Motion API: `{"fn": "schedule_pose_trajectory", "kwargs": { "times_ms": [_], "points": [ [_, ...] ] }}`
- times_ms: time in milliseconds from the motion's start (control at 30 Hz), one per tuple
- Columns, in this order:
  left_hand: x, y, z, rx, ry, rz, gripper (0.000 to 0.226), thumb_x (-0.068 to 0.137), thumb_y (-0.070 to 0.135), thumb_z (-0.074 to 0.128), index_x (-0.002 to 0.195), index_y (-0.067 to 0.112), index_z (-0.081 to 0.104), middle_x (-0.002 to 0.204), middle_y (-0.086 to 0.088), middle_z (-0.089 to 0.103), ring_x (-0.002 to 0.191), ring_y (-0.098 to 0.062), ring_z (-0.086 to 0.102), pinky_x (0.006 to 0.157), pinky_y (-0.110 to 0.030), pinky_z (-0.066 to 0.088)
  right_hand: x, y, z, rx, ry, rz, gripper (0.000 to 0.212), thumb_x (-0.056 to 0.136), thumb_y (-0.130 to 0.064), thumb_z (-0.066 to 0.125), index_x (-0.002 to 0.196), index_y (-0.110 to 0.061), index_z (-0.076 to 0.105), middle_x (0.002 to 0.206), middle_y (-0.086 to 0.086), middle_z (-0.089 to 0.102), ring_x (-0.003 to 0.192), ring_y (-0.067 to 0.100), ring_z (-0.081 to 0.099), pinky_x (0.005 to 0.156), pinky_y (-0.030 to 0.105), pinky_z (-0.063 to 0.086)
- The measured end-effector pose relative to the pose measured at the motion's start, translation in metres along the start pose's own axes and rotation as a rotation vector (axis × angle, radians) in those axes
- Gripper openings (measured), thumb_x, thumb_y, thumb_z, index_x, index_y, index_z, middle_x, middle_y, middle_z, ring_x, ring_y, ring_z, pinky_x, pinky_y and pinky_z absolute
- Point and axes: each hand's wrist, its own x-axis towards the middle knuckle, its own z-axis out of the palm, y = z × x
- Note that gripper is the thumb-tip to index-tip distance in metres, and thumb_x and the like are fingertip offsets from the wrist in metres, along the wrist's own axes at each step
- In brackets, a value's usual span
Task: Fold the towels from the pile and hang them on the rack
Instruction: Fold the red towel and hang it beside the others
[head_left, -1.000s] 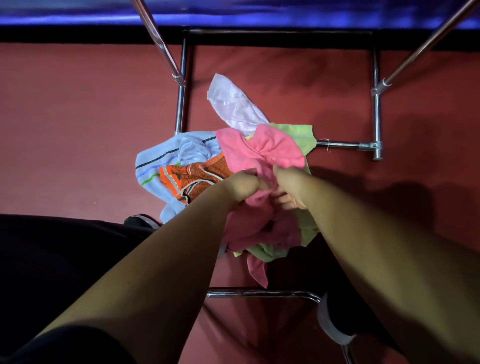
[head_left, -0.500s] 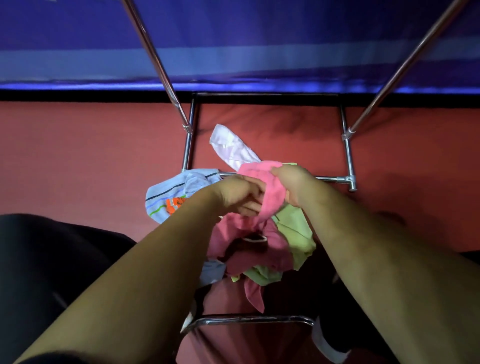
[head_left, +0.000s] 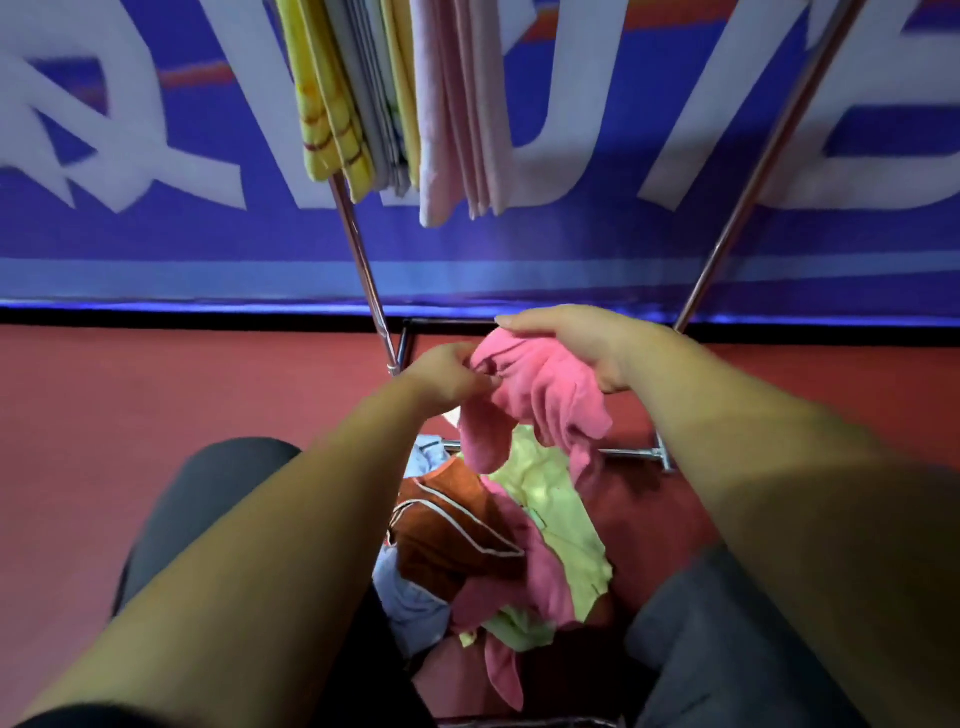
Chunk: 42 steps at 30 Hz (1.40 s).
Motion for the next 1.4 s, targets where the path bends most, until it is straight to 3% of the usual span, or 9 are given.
{"fn": "schedule_pose_trajectory", "kwargs": {
  "times_ms": [200, 333, 533, 633, 800, 1033, 1167, 1300, 1400],
  "points": [
    [-0.027, 0.049, -0.062, 0.066, 0.168, 0.037, 0.040, 0.083, 0.038, 0.089, 0.103, 0.011, 0.068, 0.094, -0.004, 0.069, 0.085, -0.022, 0.062, 0.070, -0.034, 0.045, -0.073, -0.056, 0.001, -0.539, 0.208, -0.151, 0.021, 0.088, -0.017, 0.083, 0.109, -0.017, 0.079, 0.105, 0.012, 0.082, 0.103, 0.034, 0.078, 0.095, 0.048, 0.063],
    [-0.051, 0.081, -0.101, 0.039, 0.187, 0.128, 0.046, 0.077, 0.043, 0.094, 0.099, 0.016, 0.064, 0.088, 0.001, 0.065, 0.078, -0.015, 0.058, 0.069, -0.033, 0.046, -0.101, -0.080, 0.002, -0.740, 0.420, -0.256, 0.016, 0.093, -0.033, 0.080, 0.106, -0.023, 0.081, 0.099, 0.000, 0.082, 0.101, 0.025, 0.078, 0.100, 0.044, 0.061],
    [-0.085, 0.122, -0.145, 0.224, 0.051, 0.197, 0.051, 0.064, 0.061, 0.096, 0.096, 0.034, 0.067, 0.098, 0.011, 0.072, 0.092, -0.008, 0.068, 0.079, -0.030, 0.054, -0.134, -0.099, 0.011, -1.059, 0.620, -0.378, 0.057, 0.108, -0.060, 0.046, 0.115, -0.013, 0.079, 0.119, 0.009, 0.077, 0.117, 0.027, 0.069, 0.099, 0.033, 0.048],
    [-0.102, 0.141, -0.161, 0.253, 0.023, 0.227, 0.060, 0.059, 0.072, 0.092, 0.104, 0.036, 0.075, 0.100, 0.012, 0.078, 0.098, -0.011, 0.074, 0.095, -0.037, 0.060, -0.142, -0.107, 0.013, -1.023, 0.726, -0.477, 0.060, 0.109, -0.059, 0.044, 0.099, -0.010, 0.077, 0.104, 0.010, 0.078, 0.107, 0.028, 0.070, 0.089, 0.033, 0.048],
    [-0.123, 0.178, -0.176, 0.210, 0.024, 0.270, 0.042, 0.070, 0.062, 0.092, 0.095, 0.030, 0.080, 0.090, 0.011, 0.081, 0.083, -0.005, 0.077, 0.080, -0.024, 0.058, -0.160, -0.132, 0.025, -0.825, 0.956, -0.643, 0.053, 0.113, -0.050, 0.040, 0.104, -0.012, 0.075, 0.107, 0.010, 0.075, 0.100, 0.031, 0.064, 0.079, 0.031, 0.038],
    [-0.130, 0.182, -0.198, 0.008, 0.057, 0.315, 0.027, 0.081, 0.029, 0.093, 0.099, 0.015, 0.078, 0.095, -0.005, 0.081, 0.091, -0.026, 0.079, 0.083, -0.036, 0.064, -0.181, -0.152, 0.016, -0.287, 0.985, -0.697, 0.043, 0.108, -0.049, 0.052, 0.125, -0.017, 0.075, 0.111, 0.004, 0.075, 0.102, 0.028, 0.069, 0.097, 0.038, 0.056],
    [-0.135, 0.174, -0.211, -0.293, 0.030, 0.334, 0.024, 0.085, 0.017, 0.084, 0.106, 0.017, 0.072, 0.095, -0.007, 0.071, 0.090, -0.025, 0.066, 0.079, -0.039, 0.051, -0.184, -0.163, 0.005, -0.004, 0.941, -0.701, 0.034, 0.107, -0.048, 0.055, 0.100, -0.020, 0.073, 0.083, 0.004, 0.070, 0.071, 0.025, 0.064, 0.069, 0.037, 0.056],
    [-0.142, 0.181, -0.218, -0.618, 0.013, 0.414, 0.026, 0.105, 0.012, 0.062, 0.129, 0.006, 0.069, 0.106, -0.012, 0.070, 0.091, -0.023, 0.067, 0.083, -0.036, 0.055, -0.189, -0.163, -0.001, -0.120, 1.034, -0.639, 0.043, 0.109, -0.046, 0.050, 0.122, -0.012, 0.073, 0.114, 0.013, 0.074, 0.102, 0.034, 0.070, 0.098, 0.044, 0.058],
    [-0.142, 0.201, -0.215, -0.698, 0.153, 0.409, 0.022, 0.107, 0.023, 0.062, 0.115, 0.014, 0.080, 0.101, -0.011, 0.073, 0.092, -0.026, 0.066, 0.089, -0.041, 0.057, -0.188, -0.155, 0.004, -0.447, 0.950, -0.477, 0.034, 0.109, -0.024, 0.050, 0.127, -0.002, 0.070, 0.123, 0.018, 0.071, 0.114, 0.038, 0.068, 0.094, 0.037, 0.055]
  ]
}}
